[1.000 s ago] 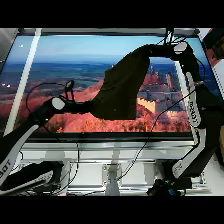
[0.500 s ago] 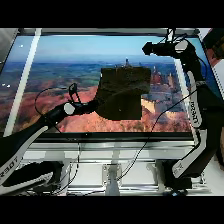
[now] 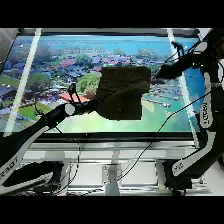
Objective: Fold the clothes and pants, and hang the long-sleeved shirts on hangers.
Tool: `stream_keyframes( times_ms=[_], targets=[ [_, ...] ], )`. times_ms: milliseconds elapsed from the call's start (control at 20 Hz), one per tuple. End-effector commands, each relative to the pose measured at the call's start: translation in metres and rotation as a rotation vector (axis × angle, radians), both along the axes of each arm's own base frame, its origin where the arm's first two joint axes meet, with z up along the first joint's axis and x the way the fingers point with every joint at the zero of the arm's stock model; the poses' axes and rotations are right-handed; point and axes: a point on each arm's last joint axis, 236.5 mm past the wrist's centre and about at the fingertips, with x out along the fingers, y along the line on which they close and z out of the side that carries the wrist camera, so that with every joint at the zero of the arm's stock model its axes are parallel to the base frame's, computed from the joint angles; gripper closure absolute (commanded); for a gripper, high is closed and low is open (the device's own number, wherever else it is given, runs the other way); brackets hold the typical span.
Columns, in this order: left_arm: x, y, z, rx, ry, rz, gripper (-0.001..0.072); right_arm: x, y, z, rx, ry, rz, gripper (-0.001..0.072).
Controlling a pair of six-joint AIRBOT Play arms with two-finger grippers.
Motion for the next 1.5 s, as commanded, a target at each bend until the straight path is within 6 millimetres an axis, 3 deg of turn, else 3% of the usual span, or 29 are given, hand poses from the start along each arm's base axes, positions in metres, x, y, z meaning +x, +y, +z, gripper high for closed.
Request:
stream_keyframes(
  times_ms=[0,250,400,500,550,650,750,850,1250,1300,1350,1450],
  targets=[
    [-0.001,0.0,-0.001,0.0,0.003,-0.001,0.064,-0.074,0.022,-0.01,0.136,0.271,0.049,0.0394],
    [-0.002,-0.001,-0.001,0.001,0.008,-0.005,0.0641,-0.129,0.03,-0.029,0.111,0.169,0.011,0.0406],
    [-0.002,-0.001,-0.001,0.001,0.008,-0.005,0.0641,-0.169,0.042,-0.052,0.125,0.123,-0.098,0.0406],
    [-0.002,-0.001,-0.001,0.001,0.008,-0.005,0.0641,-0.179,0.051,-0.069,0.164,0.117,-0.184,0.0405],
    [-0.002,-0.001,-0.001,0.001,0.008,-0.005,0.0641,-0.18,0.055,-0.077,0.187,0.122,-0.225,0.0399],
    [-0.002,-0.001,-0.001,0.001,0.008,-0.005,0.0641,-0.176,0.064,-0.088,0.249,0.136,-0.316,0.0309],
    [-0.002,-0.001,-0.001,0.001,0.008,-0.005,0.0641,-0.172,0.076,-0.093,0.33,0.181,-0.383,0.0303],
    [-0.002,-0.001,-0.001,0.001,0.008,-0.005,0.064,-0.17,0.083,-0.1,0.376,0.231,-0.422,0.0229],
    [-0.002,-0.001,-0.001,0.001,0.008,-0.005,0.0641,-0.159,0.119,-0.125,0.438,0.298,-0.502,0.0231],
    [-0.002,-0.001,-0.001,0.001,0.008,-0.005,0.0641,-0.152,0.121,-0.126,0.434,0.271,-0.517,0.0235],
    [-0.002,-0.001,-0.001,0.001,0.008,-0.005,0.0641,-0.146,0.122,-0.125,0.439,0.243,-0.522,0.0292],
    [-0.002,-0.001,-0.001,0.001,0.008,-0.005,0.0641,-0.143,0.122,-0.123,0.447,0.229,-0.523,0.0481]
  ],
)
